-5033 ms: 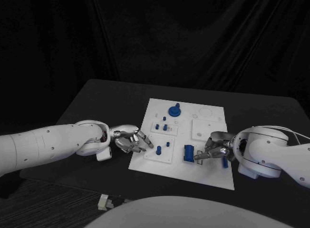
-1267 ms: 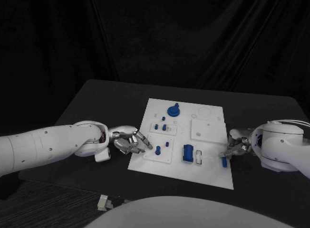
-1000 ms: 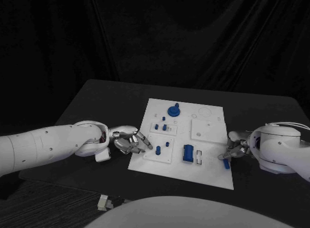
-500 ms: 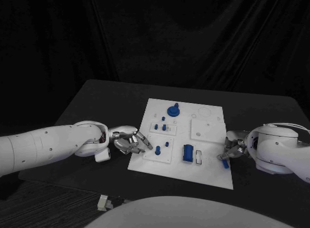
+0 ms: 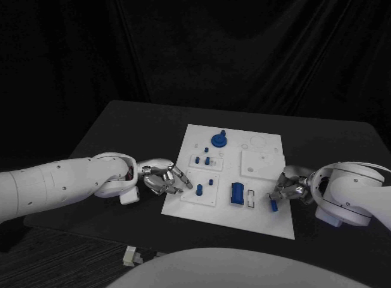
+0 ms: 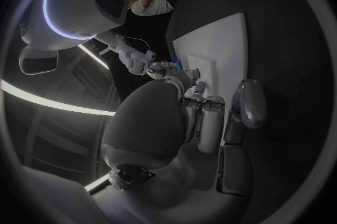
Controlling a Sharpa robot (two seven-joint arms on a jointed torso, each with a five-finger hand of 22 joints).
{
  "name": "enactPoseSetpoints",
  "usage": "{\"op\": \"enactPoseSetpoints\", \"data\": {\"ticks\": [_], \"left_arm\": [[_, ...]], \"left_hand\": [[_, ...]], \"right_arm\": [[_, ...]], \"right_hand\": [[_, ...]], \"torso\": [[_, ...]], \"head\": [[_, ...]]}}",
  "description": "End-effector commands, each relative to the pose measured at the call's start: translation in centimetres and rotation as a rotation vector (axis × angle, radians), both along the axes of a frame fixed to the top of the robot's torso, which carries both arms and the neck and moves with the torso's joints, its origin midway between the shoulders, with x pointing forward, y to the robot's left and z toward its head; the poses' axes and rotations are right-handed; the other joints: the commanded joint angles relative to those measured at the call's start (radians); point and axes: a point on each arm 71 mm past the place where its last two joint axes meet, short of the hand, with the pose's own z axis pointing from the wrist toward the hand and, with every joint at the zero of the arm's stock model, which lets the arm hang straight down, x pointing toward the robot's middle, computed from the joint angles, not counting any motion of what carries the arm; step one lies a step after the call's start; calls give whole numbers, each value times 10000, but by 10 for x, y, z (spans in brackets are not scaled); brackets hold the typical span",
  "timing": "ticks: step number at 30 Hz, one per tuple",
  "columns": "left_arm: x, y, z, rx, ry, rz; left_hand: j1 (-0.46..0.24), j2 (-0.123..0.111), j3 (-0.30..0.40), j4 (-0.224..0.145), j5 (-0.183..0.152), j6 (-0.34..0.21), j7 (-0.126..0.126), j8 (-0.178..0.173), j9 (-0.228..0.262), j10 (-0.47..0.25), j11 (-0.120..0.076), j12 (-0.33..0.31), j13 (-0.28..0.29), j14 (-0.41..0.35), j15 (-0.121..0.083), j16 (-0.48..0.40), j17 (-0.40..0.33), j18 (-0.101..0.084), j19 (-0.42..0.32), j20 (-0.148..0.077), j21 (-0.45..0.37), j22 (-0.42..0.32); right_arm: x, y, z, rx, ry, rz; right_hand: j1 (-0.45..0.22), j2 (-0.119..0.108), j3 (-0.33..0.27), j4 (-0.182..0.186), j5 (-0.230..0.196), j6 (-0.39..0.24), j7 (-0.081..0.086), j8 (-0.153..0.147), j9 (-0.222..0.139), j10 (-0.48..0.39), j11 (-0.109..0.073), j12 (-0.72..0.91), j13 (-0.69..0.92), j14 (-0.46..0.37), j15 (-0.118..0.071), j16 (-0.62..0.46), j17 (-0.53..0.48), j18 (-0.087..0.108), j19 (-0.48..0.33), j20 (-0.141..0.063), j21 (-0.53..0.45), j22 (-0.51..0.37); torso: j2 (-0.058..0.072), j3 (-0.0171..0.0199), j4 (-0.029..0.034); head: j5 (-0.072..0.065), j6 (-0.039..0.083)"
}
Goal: Assemble the parts on the task board
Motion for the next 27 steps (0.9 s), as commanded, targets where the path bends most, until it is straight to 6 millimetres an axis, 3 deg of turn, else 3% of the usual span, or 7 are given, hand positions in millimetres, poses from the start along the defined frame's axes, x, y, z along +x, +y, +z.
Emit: {"op": "enactPoseSetpoints", "data": {"ticks": [1, 10, 21, 27], "left_arm": [[-1, -1, 0, -149, 80, -92], [-2, 0, 1, -121, 82, -55], [-2, -1, 1, -155, 58, -72], [-2, 0, 1, -139, 69, -62]], "left_hand": [[-100, -32, 61, -6, 53, 24, 13, 57, 8, -13, 49, -64, 1800, 1038, 78, 26, 2634, 158, -63, 13, -30, 1597], [-100, -32, 61, -6, 53, 24, 13, 57, 8, -13, 49, -64, 1800, 1038, 78, 26, 2634, 158, -63, 13, -30, 1597], [-100, -32, 61, -6, 53, 24, 13, 57, 8, -13, 49, -64, 1800, 1038, 78, 26, 2634, 158, -63, 13, -30, 1597], [-100, -32, 61, -6, 53, 24, 13, 57, 8, -13, 49, -64, 1800, 1038, 78, 26, 2634, 158, -63, 13, -30, 1597]], "right_arm": [[1, 4, 6, 1386, 19, -909], [3, 12, 9, 2145, 175, -1538], [4, 18, 4, 1871, 544, -1657], [1, 20, -3, 1583, 820, -1839]], "right_hand": [[-242, 27, 1738, -1552, 62, -61, -10, 102, 77, 1034, -49, 25, 2627, 904, -62, 68, 1837, 44, 393, 37, 154, 2063], [-432, 5, 1942, -1554, 230, -132, -22, 217, 186, 1034, -58, 25, 2627, 895, -73, 49, 1775, 30, 418, 26, 232, 2082], [-600, 6, 2019, -1492, 206, -183, -24, 272, 238, 1034, -58, 25, 2627, 887, -73, 34, 1729, 30, 418, 24, 238, 2081], [-847, 8, 2170, -1406, -292, -286, -43, 358, 305, 1034, -71, 25, 2627, 868, -84, -4, 1621, 28, 421, 16, 260, 2083]], "torso": [[1, 0, 3], [-4, 1, 7], [3, 1, 2], [1, 1, 1]], "head": [[2, 2], [-7, 2], [-68, 2], [-71, 2]]}}
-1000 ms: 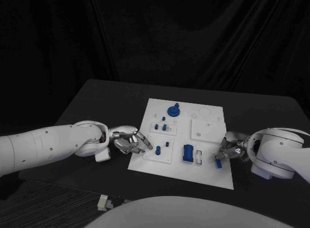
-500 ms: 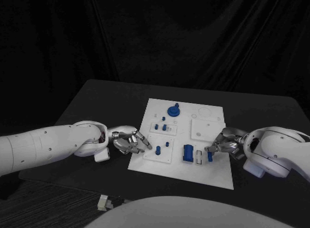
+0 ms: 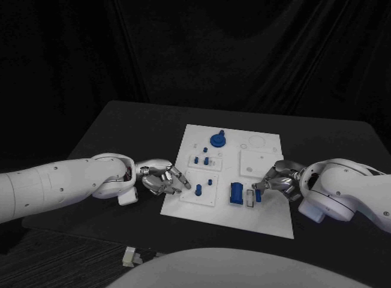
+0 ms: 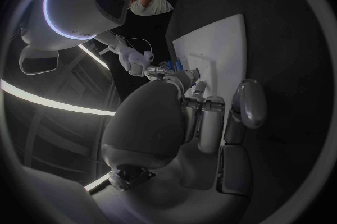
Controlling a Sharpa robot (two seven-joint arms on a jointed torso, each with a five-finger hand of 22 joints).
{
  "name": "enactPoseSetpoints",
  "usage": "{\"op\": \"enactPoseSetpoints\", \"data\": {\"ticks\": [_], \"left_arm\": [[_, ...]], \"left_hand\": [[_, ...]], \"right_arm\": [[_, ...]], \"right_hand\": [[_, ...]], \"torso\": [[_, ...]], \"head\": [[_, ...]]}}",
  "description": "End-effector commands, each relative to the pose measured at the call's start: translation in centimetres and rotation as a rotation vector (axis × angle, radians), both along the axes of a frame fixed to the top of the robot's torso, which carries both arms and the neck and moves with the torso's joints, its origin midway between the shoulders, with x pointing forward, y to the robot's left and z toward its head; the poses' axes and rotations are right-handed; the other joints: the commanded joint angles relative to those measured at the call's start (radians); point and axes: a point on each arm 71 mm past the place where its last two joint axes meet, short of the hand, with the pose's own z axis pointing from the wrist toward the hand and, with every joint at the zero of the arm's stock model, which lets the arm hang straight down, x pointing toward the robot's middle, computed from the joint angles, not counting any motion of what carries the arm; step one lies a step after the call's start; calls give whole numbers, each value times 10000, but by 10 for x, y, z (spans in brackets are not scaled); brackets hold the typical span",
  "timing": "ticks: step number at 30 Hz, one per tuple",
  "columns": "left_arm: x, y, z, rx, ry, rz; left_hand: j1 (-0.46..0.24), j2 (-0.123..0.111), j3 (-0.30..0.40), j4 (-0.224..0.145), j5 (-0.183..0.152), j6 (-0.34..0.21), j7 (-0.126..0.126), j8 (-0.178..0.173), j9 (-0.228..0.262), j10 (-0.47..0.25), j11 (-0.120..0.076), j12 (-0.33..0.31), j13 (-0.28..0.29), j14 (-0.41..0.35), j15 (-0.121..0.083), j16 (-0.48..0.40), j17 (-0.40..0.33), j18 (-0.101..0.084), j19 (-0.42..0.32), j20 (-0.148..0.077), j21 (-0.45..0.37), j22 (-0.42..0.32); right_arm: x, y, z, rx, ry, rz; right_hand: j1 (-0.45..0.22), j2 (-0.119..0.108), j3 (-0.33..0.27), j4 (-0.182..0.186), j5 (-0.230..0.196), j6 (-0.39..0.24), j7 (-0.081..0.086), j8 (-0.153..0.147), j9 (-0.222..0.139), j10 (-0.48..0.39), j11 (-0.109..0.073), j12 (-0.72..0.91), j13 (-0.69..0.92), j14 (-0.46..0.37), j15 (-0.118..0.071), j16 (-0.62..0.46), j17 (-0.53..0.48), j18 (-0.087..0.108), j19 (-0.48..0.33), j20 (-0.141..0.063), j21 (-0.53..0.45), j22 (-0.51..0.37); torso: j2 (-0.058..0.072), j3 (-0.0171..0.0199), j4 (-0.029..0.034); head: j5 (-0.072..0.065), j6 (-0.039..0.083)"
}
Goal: Assemble the parts on the task board
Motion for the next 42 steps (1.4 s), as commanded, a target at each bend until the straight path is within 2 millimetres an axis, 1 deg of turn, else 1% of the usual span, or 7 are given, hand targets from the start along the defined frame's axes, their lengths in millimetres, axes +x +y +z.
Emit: {"op": "enactPoseSetpoints", "data": {"ticks": [1, 4, 13, 33, 36, 40, 42], "left_arm": [[-1, -2, 0, -149, 61, -81], [-1, -2, 0, -155, 64, -92], [-1, -3, 0, -176, 58, -105], [-1, -4, 0, -197, 58, -131], [-1, -4, 0, -196, 62, -133], [-1, -4, 0, -199, 60, -133], [-1, -4, 0, -201, 60, -134]], "left_hand": [[-100, -32, 61, -6, 53, 24, 13, 57, 9, -13, 49, -64, 1808, 1038, 78, 26, 2634, 158, -63, 13, -30, 1597], [-100, -32, 61, -6, 53, 24, 13, 57, 9, -13, 49, -64, 1808, 1038, 78, 26, 2634, 158, -63, 13, -30, 1597], [-100, -32, 61, -6, 53, 24, 13, 57, 9, -13, 49, -64, 1808, 1038, 78, 26, 2634, 158, -63, 13, -30, 1597], [-117, -29, 90, -13, 65, 35, 20, 57, 7, -23, 56, -71, 1800, 1038, 86, 26, 2634, 162, -76, 24, -42, 1593], [-120, -38, 95, -20, 70, 35, 23, 56, 5, -37, 58, -80, 1791, 1038, 88, 26, 2634, 165, -87, 27, -51, 1589], [-129, -55, 89, -22, 69, 32, 24, 53, 4, -31, 60, -76, 1795, 1038, 89, 26, 2634, 166, -90, 28, -54, 1588], [-129, -55, 89, -22, 69, 32, 24, 53, 4, -31, 60, -76, 1795, 1038, 89, 26, 2634, 166, -90, 28, -54, 1588]], "right_arm": [[-3, -2, -5, -283, 342, -415], [-4, -1, -7, -330, 390, -477], [-4, 3, -8, -421, 346, -433], [-4, 9, -18, -582, 494, -271], [-6, 10, -21, -621, 543, -207], [-8, 11, -24, -681, 553, -130], [-8, 11, -25, -698, 564, -110]], "right_hand": [[-82, 12, 1082, -1015, -106, -69, -14, 72, 4, 1034, -74, 25, 2630, 862, -90, -34, 1614, 29, 421, 16, 69, 2084], [-221, 76, 1132, -902, -233, -105, -8, 85, 7, 1034, -71, 25, 2630, 838, -91, -88, 1471, 18, 438, 13, 122, 2098], [-343, 61, 1176, -826, -524, -140, -20, 112, 13, 1034, -79, 25, 2630, 835, -96, -98, 1436, 15, 443, 10, 144, 2102], [-622, 97, 1240, -551, -1591, -234, -8, 103, -65, 1034, -70, 25, 2630, 814, -93, -138, 1309, 38, 399, 9, 45, 2067], [-668, 121, 1224, -489, -2010, -229, -5, 100, -92, 1034, -65, 25, 2630, 812, -86, -141, 1296, 43, 389, 16, 22, 2060], [-670, 119, 1222, -481, -2085, -221, -6, 103, -99, 1034, -65, 25, 2630, 812, -87, -140, 1299, 44, 387, 17, 19, 2059], [-693, 121, 1200, -439, -2365, -202, -9, 108, -123, 1034, -67, 25, 2630, 812, -88, -139, 1296, 46, 384, 19, 11, 2056]], "torso": [[-2, 1, -2], [-2, 1, -2], [1, 0, -1], [-1, 1, -1], [-1, 1, -1], [-1, 1, -1], [-3, 1, -2]], "head": [[9, 2], [-13, 2], [-21, 2], [-51, 2], [-53, 2], [-36, 2], [-23, 2]]}}
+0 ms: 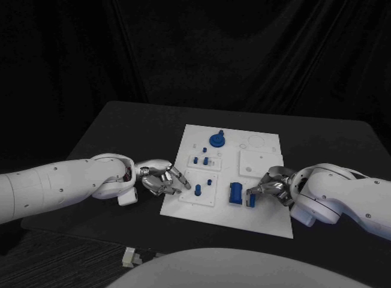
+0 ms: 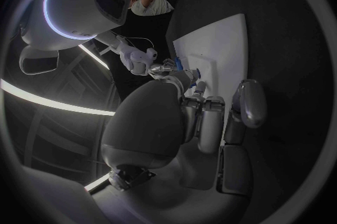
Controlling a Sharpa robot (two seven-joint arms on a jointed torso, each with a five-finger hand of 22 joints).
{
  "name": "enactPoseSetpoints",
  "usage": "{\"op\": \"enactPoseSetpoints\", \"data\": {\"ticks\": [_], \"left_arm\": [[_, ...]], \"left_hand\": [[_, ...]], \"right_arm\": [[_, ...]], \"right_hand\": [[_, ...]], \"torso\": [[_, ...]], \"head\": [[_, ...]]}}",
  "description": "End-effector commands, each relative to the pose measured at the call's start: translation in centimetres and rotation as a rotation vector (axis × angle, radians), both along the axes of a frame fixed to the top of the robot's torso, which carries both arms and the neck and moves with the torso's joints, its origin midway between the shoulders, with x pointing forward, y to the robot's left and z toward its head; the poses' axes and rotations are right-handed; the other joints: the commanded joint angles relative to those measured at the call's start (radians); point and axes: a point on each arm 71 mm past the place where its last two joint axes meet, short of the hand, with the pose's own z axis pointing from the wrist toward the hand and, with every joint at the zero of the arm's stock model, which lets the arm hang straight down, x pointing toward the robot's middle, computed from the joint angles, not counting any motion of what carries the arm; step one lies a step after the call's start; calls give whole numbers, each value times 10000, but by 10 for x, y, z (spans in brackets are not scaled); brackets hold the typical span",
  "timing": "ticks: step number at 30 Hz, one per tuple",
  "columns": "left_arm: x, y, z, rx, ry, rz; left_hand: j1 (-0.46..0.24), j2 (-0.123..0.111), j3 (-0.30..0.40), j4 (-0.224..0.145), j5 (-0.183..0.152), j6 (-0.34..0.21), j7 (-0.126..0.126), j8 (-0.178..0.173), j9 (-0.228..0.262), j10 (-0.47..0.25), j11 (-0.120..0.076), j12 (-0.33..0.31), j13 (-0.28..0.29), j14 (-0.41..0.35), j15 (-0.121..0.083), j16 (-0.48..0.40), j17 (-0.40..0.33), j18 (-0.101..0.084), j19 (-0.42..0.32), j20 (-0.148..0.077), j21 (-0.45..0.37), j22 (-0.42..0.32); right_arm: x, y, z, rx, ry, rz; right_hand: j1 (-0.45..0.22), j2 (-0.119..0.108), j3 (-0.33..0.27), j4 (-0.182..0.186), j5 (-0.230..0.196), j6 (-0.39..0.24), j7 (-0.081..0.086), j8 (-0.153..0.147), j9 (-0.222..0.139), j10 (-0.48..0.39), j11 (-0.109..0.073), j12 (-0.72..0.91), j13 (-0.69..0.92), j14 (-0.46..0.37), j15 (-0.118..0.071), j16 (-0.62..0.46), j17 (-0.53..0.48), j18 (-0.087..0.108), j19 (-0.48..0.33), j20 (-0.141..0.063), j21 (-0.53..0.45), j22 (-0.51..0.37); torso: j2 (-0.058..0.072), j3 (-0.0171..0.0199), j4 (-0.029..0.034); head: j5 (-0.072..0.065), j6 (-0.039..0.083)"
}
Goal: Assemble the parts on the task board
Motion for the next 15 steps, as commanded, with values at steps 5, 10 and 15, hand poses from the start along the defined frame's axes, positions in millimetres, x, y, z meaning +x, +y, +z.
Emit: {"op": "enactPoseSetpoints", "data": {"ticks": [5, 10, 15], "left_arm": [[-1, -3, 0, -186, 56, -110], [-1, -3, 0, -189, 57, -116], [-1, -3, 0, -192, 63, -124]], "left_hand": [[-93, -17, 61, 8, 33, 31, 24, 53, 4, -32, 60, -33, 1786, 1038, 90, 26, 2635, 165, -49, -7, -50, 1590], [-97, -16, 63, 9, 35, 32, 25, 52, 4, -32, 61, -33, 1786, 1038, 90, 26, 2635, 168, -64, -6, -61, 1586], [-97, -16, 63, 9, 35, 32, 25, 52, 4, -32, 61, -33, 1786, 1038, 90, 26, 2635, 168, -64, -6, -61, 1586]], "right_arm": [[-4, -1, -7, -285, 116, 46], [-4, 0, -7, -271, 87, 24], [-4, 0, -7, -272, 92, 34]], "right_hand": [[-137, 58, -32, 175, -519, 13, -39, 13, -61, 1033, -68, 25, 2633, 810, -88, -48, 1279, 45, 383, 20, -47, 2051], [-187, 74, -56, 234, -604, 29, -39, 19, -72, 1033, -69, 25, 2633, 810, -88, -47, 1277, 45, 383, 20, -47, 2051], [-296, 69, -164, 380, -1182, 29, -37, 15, -110, 1033, -65, 25, 2633, 807, -85, -50, 1259, 48, 377, 23, -63, 2047]], "torso": [[-1, 0, 1], [2, 1, 1], [0, 1, 1]], "head": [[10, 2], [26, 2], [32, 2]]}}
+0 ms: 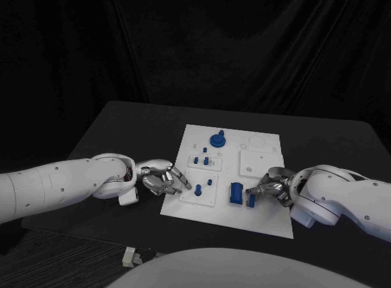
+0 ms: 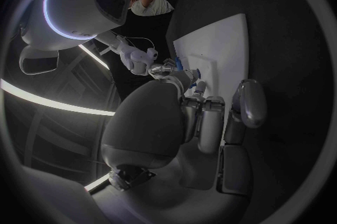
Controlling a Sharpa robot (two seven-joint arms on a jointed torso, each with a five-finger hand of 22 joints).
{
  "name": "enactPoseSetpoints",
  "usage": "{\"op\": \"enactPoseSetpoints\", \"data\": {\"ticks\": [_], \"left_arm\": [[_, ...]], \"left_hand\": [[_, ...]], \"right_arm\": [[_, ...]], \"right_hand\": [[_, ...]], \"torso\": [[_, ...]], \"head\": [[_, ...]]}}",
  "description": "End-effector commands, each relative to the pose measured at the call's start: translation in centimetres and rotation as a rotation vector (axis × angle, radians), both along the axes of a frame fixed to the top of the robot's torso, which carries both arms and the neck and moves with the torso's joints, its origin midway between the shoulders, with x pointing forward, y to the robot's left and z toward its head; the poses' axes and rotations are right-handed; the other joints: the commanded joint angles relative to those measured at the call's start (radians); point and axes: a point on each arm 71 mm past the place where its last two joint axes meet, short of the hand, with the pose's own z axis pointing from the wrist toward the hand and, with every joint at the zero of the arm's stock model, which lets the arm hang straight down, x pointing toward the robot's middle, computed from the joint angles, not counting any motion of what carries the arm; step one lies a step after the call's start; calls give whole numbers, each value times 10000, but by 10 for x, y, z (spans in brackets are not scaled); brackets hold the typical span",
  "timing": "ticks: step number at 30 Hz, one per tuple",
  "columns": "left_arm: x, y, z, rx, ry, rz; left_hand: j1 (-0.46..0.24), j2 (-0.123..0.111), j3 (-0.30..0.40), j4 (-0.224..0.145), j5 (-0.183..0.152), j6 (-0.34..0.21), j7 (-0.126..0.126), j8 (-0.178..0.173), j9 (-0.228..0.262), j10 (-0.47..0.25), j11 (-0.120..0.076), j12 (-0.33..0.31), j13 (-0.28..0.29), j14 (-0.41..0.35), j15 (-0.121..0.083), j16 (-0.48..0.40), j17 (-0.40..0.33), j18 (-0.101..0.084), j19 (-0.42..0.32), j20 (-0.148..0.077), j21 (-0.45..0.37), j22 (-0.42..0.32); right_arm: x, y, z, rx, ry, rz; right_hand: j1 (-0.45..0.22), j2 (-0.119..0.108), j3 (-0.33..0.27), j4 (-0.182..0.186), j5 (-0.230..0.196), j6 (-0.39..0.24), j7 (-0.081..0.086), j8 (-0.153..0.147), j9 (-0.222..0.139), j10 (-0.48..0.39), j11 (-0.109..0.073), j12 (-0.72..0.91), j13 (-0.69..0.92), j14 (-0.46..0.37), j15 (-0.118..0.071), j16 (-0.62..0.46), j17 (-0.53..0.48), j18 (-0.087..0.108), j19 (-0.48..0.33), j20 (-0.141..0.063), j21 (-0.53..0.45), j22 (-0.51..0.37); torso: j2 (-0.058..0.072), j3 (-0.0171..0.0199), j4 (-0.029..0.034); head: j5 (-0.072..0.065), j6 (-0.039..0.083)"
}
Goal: Assemble the parts on the task board
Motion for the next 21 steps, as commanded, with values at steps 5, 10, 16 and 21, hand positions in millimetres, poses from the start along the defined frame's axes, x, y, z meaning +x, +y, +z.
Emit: {"op": "enactPoseSetpoints", "data": {"ticks": [5, 10, 16, 21], "left_arm": [[-1, -3, 0, -189, 63, -118], [-1, -3, 0, -183, 75, -126], [-1, -3, 0, -171, 89, -132], [0, -3, 0, -152, 98, -122]], "left_hand": [[-99, -7, 70, 11, 40, 33, 26, 52, 3, -44, 62, -42, 1786, 1038, 92, 26, 2635, 169, -65, -4, -63, 1585], [-99, -7, 70, 11, 40, 33, 26, 52, 3, -44, 62, -42, 1786, 1038, 92, 26, 2635, 169, -65, -4, -63, 1585], [-99, -7, 70, 11, 40, 33, 26, 52, 3, -44, 62, -42, 1786, 1038, 92, 26, 2635, 169, -65, -4, -63, 1585], [-105, 7, 83, 14, 46, 36, 32, 52, 2, -42, 64, -41, 1788, 1038, 94, 26, 2635, 170, -69, -2, -66, 1584]], "right_arm": [[-3, -1, -5, -233, 169, -16], [-3, -2, -5, -234, 163, -28], [-3, -2, -5, -242, 185, -5], [-3, -2, -5, -225, 141, -52]], "right_hand": [[-460, -75, -309, 382, -1169, -30, 22, -79, -69, 1031, -15, 25, 2634, 807, -48, -46, 1258, 48, 376, 46, -65, 2048], [-834, -174, -698, 717, -2051, -77, 69, -82, -97, 1031, 28, 25, 2634, 801, -10, -50, 1232, 55, 364, 82, -101, 2038], [-1170, -215, -1165, 1111, -2902, -156, 76, -29, -72, 1031, 38, 25, 2634, 803, 1, -37, 1243, 58, 363, 101, -106, 2038], [-1319, -98, -1375, 1380, -3090, -72, 41, 110, 15, 1031, 14, 25, 2634, 800, -14, -37, 1230, 64, 357, 94, -128, 2032]], "torso": [[1, 0, 1], [2, 0, 1], [1, 0, 2], [0, 0, 1]], "head": [[11, 2], [21, 2], [31, 2], [25, 2]]}}
